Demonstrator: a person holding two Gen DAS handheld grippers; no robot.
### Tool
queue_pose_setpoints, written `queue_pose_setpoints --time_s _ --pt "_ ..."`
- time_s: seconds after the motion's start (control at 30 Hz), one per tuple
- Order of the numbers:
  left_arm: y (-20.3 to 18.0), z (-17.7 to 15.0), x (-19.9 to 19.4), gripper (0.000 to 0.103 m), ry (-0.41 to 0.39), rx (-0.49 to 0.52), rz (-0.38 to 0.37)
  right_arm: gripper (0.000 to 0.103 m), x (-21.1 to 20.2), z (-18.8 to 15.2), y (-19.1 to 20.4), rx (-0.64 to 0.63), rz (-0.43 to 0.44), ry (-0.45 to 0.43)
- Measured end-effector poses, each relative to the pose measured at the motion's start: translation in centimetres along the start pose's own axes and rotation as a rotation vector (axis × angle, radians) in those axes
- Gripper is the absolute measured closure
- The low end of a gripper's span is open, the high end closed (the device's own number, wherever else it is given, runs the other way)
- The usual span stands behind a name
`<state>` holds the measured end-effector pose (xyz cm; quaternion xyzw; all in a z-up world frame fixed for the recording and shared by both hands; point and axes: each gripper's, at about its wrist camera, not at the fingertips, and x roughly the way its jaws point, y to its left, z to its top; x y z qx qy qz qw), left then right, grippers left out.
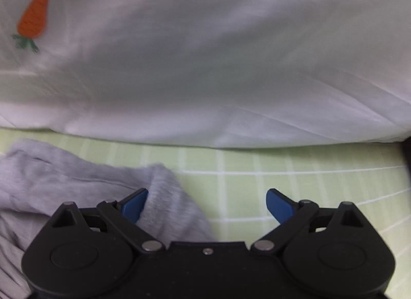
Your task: Fold clothes
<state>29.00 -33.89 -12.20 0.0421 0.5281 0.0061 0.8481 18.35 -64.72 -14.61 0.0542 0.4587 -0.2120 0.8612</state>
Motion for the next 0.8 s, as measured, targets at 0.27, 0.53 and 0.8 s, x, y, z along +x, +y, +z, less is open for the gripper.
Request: queue_pose_setpoints --time_s 0.27,0.53,0.8 --pt "0.9 -0.7 -5.3 0.007 -0.211 -0.029 0.005 0.006 -6.5 -2.6 -2.9 0.062 -0.081 -0.197" --pt "2.3 -4.6 -14.4 0.007 -0.422 -0.015 -0.029 0.006 -16.2 -7.5 -3.0 0.034 -0.129 -0.447" --pt "4.6 -12.0 -17.3 0.007 -0.386 0.001 -0.032 0.006 -20.6 -14.4 -5.7 0.057 -0.112 -0.397"
